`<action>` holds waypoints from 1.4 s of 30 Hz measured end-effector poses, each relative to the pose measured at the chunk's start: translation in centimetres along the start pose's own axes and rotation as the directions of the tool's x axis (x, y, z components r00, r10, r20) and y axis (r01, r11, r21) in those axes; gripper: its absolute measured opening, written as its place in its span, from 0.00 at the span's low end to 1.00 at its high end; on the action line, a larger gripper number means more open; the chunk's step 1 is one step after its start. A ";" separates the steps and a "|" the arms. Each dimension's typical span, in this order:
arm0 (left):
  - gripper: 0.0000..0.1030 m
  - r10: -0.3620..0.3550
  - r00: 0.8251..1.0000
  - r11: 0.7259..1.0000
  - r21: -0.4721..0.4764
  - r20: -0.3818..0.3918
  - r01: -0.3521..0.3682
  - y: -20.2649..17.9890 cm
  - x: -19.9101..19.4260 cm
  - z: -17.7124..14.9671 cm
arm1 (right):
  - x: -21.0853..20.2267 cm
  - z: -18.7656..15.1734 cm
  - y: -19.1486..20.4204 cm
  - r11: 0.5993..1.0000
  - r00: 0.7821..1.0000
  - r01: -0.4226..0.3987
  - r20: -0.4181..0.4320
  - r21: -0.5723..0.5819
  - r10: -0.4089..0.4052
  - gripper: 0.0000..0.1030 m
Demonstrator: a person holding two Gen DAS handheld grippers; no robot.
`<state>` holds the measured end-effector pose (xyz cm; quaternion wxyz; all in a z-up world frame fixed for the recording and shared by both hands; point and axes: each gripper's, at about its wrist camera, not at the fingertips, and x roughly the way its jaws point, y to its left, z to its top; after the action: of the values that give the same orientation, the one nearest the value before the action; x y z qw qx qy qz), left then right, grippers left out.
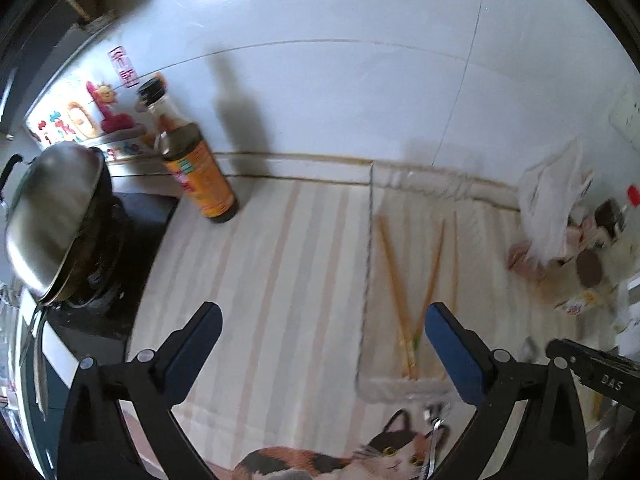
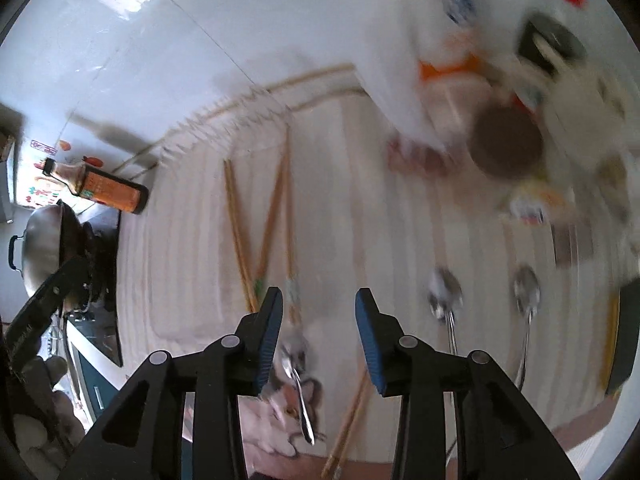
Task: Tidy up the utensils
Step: 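Return the right tool to the mat and close it on a chopstick, then close the left tool on a chopstick beside the cat print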
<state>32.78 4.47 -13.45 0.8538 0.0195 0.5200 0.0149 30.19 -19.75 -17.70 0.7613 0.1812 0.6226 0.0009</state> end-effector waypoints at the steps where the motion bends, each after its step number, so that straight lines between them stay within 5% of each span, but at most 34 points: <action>1: 1.00 0.015 1.000 1.000 0.005 0.002 -0.015 0.1 -0.1 -0.8 | 0.3 -0.8 -0.4 1.000 1.000 0.005 -0.008 0.008 -0.005 0.39; 8: 1.00 0.185 0.982 0.982 0.034 -0.034 -0.184 1.3 0.9 -7.8 | 4.9 -7.5 -3.3 0.997 0.989 0.063 -0.138 0.050 -0.055 0.39; 17: 1.00 0.269 0.947 0.962 0.097 -0.174 -0.255 1.6 5.8 -14.4 | 10.4 -13.5 -4.1 0.994 0.963 0.110 -0.251 0.016 -0.103 0.38; 21: 1.00 0.264 0.949 0.963 0.104 -0.173 -0.249 1.1 5.6 -15.0 | 9.8 -14.2 -2.6 0.984 0.966 0.168 -0.190 -0.059 -0.177 0.07; 25: 1.00 0.257 0.956 0.962 0.130 -0.143 -0.239 -0.2 4.8 -14.8 | 9.5 -14.7 -2.1 0.965 0.955 0.231 -0.160 -0.124 -0.249 0.06; 30: 1.00 0.164 0.973 0.974 0.183 -0.165 -0.133 -3.9 4.3 -15.4 | 7.8 -14.7 -5.5 0.960 0.946 0.262 -0.168 -0.100 -0.276 0.06; 35: 0.96 -0.024 0.965 0.954 0.283 -0.263 0.101 -11.3 4.9 -16.9 | 5.8 -14.4 -10.2 0.966 0.947 0.260 -0.190 -0.013 -0.258 0.06; 40: 0.48 -0.115 0.916 0.901 0.348 -0.385 0.260 -17.1 6.8 -18.7 | 4.2 -14.4 -13.4 0.965 0.950 0.257 -0.199 0.056 -0.241 0.06; 42: 0.37 -0.111 0.899 0.893 0.355 -0.423 0.277 -18.1 7.8 -19.3 | 3.5 -14.5 -14.8 0.966 0.953 0.248 -0.200 0.079 -0.228 0.06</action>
<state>19.27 -12.91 -30.08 0.7065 0.1401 0.6707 -0.1772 13.94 -28.79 -27.43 0.6830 0.1428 0.7085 -0.1058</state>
